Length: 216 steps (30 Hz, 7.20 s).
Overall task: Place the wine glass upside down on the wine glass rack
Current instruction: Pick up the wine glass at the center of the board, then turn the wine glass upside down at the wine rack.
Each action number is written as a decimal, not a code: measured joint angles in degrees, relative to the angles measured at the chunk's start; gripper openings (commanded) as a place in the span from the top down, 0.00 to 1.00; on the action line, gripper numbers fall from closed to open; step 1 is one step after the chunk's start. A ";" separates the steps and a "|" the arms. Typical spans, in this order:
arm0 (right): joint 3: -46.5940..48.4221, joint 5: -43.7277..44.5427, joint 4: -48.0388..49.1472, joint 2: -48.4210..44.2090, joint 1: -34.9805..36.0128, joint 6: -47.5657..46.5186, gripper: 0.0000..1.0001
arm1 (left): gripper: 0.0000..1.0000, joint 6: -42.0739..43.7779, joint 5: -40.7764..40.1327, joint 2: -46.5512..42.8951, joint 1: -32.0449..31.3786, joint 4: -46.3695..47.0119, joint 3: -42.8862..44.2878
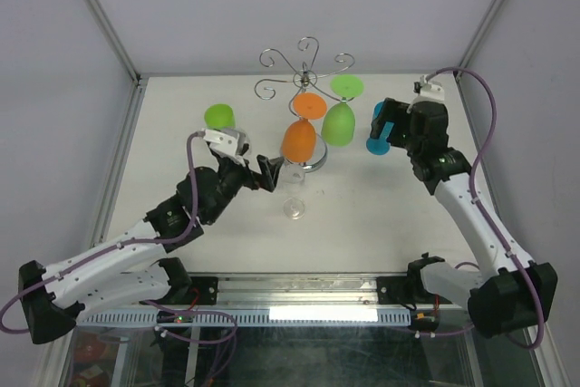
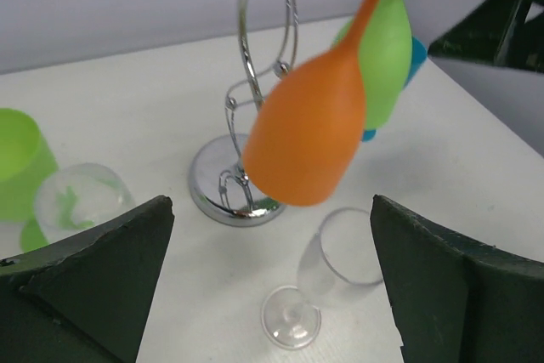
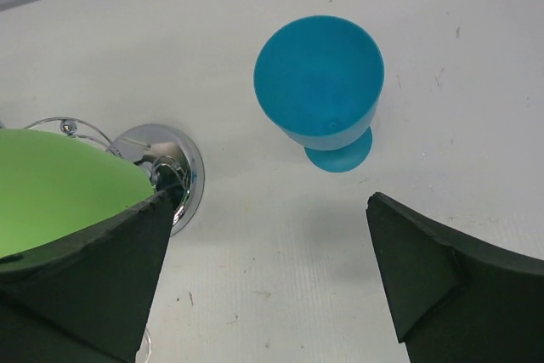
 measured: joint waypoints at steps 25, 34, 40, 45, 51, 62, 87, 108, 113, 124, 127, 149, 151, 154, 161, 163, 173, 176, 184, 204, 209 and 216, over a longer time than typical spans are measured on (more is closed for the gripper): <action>10.67 9.46 2.21 29.11 -0.07 -0.92 0.00 | 0.01 1.16 20.11 7.15 30.99 -11.41 17.66; 12.09 13.14 7.72 35.04 -0.85 -2.10 0.00 | 0.01 2.08 22.10 11.08 33.79 -12.72 23.19; 14.71 13.40 9.60 37.83 -1.84 -2.49 0.04 | 0.01 2.32 22.51 11.50 35.39 -12.70 22.77; 15.06 13.38 10.69 38.32 -2.14 -3.10 0.15 | 0.01 2.36 22.75 11.56 36.15 -12.59 21.29; 15.45 13.20 11.43 38.80 -2.43 -3.74 0.35 | 0.01 2.38 23.41 11.56 36.68 -12.59 20.39; 15.45 13.33 11.43 38.64 -2.51 -3.91 0.46 | 0.01 2.36 23.87 11.56 38.01 -12.52 19.58; 18.82 11.02 6.10 -0.55 -2.54 -7.91 0.54 | 0.01 2.34 26.82 8.04 38.38 -10.62 19.93; 33.59 -1.64 3.13 4.33 17.97 -13.90 0.58 | 0.01 0.79 27.87 16.90 26.14 -9.53 34.69; 32.87 -2.60 8.13 4.33 23.45 -13.42 0.59 | 0.01 -1.40 27.87 17.18 22.99 -7.39 34.71; 28.94 -6.25 15.47 4.35 29.16 -11.41 0.60 | 0.16 -5.40 29.79 19.45 19.45 -3.08 34.77; 28.35 -7.02 16.76 4.28 30.18 -11.02 0.60 | 0.26 -6.01 29.79 19.47 19.45 -2.27 34.77; 22.77 -7.87 23.34 1.81 31.34 -10.95 0.57 | 1.00 -8.61 29.18 18.73 19.45 -0.28 34.67; 21.75 -8.17 24.30 1.29 31.41 -10.97 0.53 | 1.00 -9.57 28.96 18.51 19.50 0.17 34.67; 21.00 -8.79 25.38 0.70 31.45 -11.19 0.38 | 1.00 -9.94 28.94 18.25 19.47 0.61 34.67; 20.50 -9.09 25.44 0.02 31.58 -12.41 0.13 | 1.00 -9.25 29.20 18.08 19.45 0.70 34.71; 19.89 -8.83 24.70 -0.68 31.58 -13.07 0.06 | 1.00 -8.20 29.07 18.08 19.45 0.48 35.30; 17.05 -4.24 21.59 -8.63 31.63 -16.76 0.00 | 1.00 -1.88 26.01 16.83 19.47 -4.04 36.46; 16.92 -2.60 20.72 -11.26 31.63 -17.75 0.00 | 1.00 -0.22 25.09 16.33 19.47 -5.31 36.52; 23.76 -0.98 9.92 -10.12 31.63 -19.10 0.03 | 1.00 6.93 22.18 16.02 19.47 -10.08 39.58; 39.21 -7.96 -10.67 2.47 31.56 -16.02 0.05 | 1.00 26.97 22.60 17.51 15.78 -16.79 45.66; 43.98 -11.32 -12.72 5.33 29.66 -13.94 0.09 | 1.00 31.15 20.35 18.45 9.29 -16.87 46.80; 45.31 -24.13 -14.23 9.09 18.99 -8.37 0.17 | 1.00 37.64 14.53 21.09 1.16 -17.49 47.89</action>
